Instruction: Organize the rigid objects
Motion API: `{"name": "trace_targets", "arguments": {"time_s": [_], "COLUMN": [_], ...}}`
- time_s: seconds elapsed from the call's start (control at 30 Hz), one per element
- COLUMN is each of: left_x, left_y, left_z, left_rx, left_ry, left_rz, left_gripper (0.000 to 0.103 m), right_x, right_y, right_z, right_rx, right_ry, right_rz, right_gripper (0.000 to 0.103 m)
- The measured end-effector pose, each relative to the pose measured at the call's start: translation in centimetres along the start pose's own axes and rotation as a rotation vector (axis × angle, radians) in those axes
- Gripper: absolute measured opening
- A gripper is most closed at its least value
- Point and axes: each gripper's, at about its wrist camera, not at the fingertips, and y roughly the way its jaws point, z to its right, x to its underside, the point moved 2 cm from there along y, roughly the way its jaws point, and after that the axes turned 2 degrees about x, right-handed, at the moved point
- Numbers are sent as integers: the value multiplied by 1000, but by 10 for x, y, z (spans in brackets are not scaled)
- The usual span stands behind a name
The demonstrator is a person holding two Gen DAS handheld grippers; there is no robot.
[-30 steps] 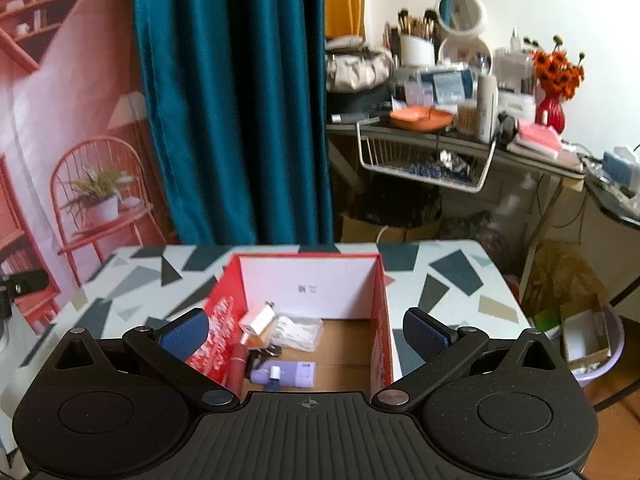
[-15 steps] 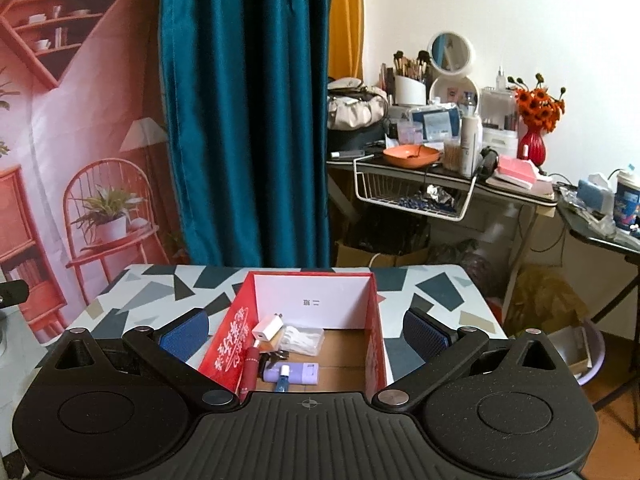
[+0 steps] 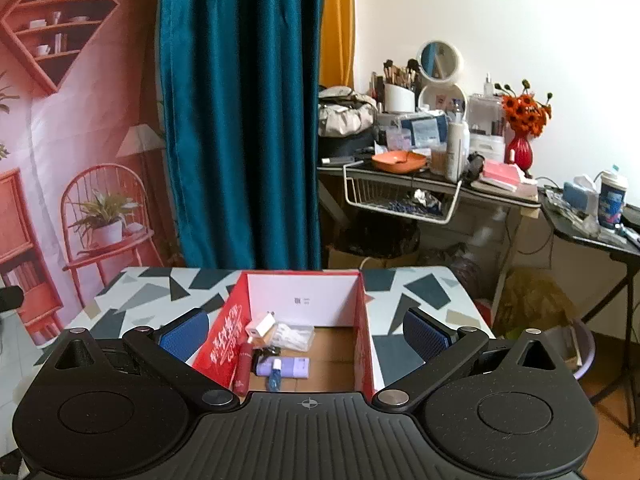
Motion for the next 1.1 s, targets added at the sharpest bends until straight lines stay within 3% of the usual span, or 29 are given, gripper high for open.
{"name": "trace_targets", "arguments": {"time_s": [1.1], "left_x": [10], "left_y": [6], "left_z": [-5], "left_rx": [19], "left_ry": [-23], "left_rz": [-64], "left_gripper": [103], "right_x": [9], "right_y": [12], "right_z": [-1], "right_rx": [25], "right_ry": [-14], "right_rz": [-47], "right_gripper": [103]}}
